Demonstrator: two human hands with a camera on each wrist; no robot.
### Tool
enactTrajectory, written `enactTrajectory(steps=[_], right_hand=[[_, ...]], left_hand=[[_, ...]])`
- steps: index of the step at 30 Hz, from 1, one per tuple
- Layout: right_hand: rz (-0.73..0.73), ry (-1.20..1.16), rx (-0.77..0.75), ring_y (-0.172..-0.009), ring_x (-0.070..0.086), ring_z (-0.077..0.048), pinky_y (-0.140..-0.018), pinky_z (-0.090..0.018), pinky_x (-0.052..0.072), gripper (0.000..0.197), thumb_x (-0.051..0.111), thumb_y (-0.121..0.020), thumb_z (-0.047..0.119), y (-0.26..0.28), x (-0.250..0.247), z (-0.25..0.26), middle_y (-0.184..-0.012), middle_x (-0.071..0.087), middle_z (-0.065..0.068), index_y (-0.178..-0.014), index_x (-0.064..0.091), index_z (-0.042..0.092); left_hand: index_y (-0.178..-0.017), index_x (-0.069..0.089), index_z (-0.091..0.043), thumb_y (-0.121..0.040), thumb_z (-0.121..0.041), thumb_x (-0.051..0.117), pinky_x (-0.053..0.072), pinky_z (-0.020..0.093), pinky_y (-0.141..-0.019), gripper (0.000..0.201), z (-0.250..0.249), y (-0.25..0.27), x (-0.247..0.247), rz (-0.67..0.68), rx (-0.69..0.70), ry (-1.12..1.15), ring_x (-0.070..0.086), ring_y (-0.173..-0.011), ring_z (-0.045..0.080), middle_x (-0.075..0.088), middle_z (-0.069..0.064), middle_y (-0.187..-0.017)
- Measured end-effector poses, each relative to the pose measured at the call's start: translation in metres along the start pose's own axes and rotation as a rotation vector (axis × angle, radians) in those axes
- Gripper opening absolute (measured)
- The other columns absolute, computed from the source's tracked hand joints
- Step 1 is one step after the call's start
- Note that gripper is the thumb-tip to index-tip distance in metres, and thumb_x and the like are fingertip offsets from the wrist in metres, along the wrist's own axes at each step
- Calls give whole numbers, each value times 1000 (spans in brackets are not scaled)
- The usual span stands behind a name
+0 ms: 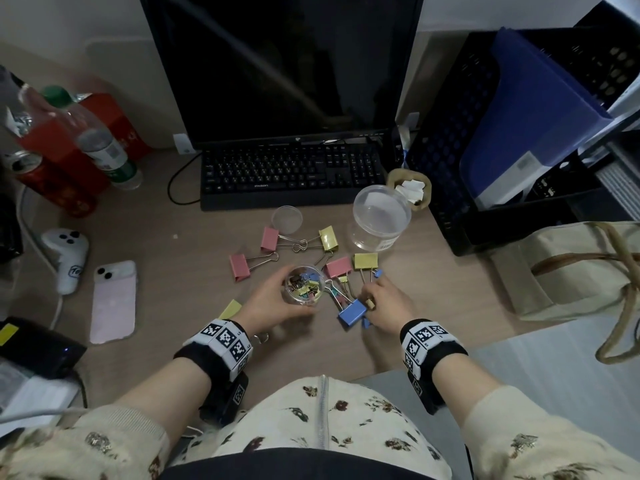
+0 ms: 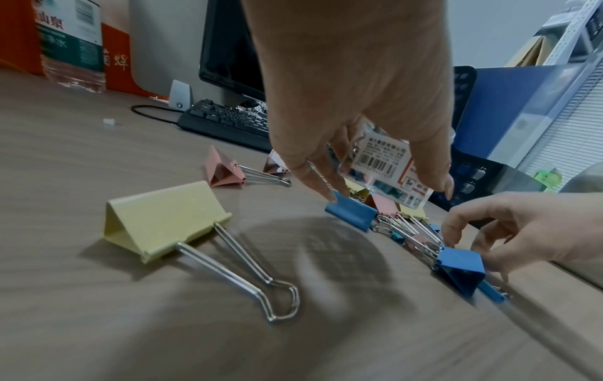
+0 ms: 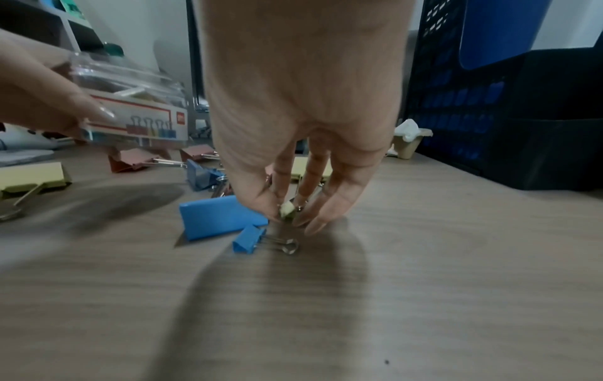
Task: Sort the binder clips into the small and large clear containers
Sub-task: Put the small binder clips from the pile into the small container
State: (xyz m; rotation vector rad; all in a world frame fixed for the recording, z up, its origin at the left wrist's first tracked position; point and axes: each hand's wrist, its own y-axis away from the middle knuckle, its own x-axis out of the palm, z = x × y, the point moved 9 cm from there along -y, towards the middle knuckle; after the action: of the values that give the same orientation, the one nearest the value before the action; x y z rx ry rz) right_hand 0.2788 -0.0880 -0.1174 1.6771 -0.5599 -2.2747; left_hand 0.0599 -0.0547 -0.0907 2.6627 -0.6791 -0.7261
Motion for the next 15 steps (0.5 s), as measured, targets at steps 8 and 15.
enactTrajectory(steps=[8, 15], right_hand=[[-63, -103, -5, -90, 54, -17, -72, -26, 41, 16, 67, -81, 14, 1, -9, -4, -102, 53, 2, -95, 63, 18], [-191, -140, 61, -92, 57, -23, -72, -27, 40, 10, 64, -84, 17, 1, -31, -13, -98, 57, -4, -93, 66, 13]], left_hand=[[-137, 45, -23, -66, -24, 90, 37, -2, -79, 84, 3, 4, -6, -13, -9, -20, 52, -107, 2, 54, -13, -122], [-136, 46, -23, -66, -24, 90, 36, -5, -73, 82, 0, 1, -4, -10, 12, -5, 54, -98, -5, 56, -13, -120]])
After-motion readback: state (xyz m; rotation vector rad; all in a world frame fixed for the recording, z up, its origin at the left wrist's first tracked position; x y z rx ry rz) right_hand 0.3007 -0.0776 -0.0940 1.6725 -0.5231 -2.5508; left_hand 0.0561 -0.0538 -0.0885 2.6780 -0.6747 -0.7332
